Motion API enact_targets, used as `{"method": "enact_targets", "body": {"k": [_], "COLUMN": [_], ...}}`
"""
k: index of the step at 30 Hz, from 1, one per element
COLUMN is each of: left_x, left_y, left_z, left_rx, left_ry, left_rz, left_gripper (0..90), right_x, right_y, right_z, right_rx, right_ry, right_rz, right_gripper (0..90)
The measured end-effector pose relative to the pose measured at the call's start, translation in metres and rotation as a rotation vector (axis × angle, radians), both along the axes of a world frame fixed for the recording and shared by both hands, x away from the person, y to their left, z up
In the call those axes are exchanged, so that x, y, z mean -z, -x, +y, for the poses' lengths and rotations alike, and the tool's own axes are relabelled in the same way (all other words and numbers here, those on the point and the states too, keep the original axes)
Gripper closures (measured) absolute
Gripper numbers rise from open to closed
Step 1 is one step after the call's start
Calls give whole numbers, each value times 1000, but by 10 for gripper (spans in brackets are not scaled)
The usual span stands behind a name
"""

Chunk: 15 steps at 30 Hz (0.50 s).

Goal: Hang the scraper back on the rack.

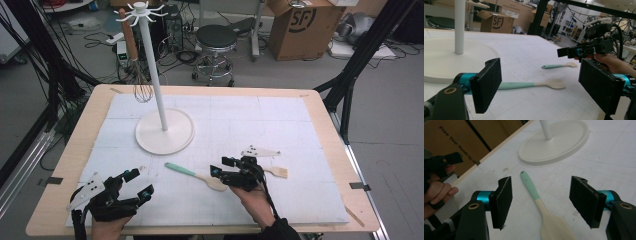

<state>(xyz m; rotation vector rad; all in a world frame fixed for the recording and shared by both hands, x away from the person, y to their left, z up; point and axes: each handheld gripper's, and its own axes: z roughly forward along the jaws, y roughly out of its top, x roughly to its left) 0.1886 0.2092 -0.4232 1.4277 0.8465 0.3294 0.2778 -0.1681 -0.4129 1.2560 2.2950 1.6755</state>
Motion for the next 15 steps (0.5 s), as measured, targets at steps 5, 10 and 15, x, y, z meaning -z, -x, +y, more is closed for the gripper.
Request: {"method": "enact_targets", "body": {"k": [5,10,15], "left_x": [0,0,0], "left_y": [0,0,0], "left_z": [4,5,5], "left_rx": [-20,-23,-22], "left_ry": [2,3,0], "left_rz": [5,7,17], "left_gripper": [200,201,201], "right_x": [-2,0,5], "right_y": [-11,-23,-33], "right_z": [24,38,46], "right_rx": [-46,-70,-98], "right_ry": [31,62,100], "right_rz": [40,84,123], "right_gripper": [385,421,430]}}
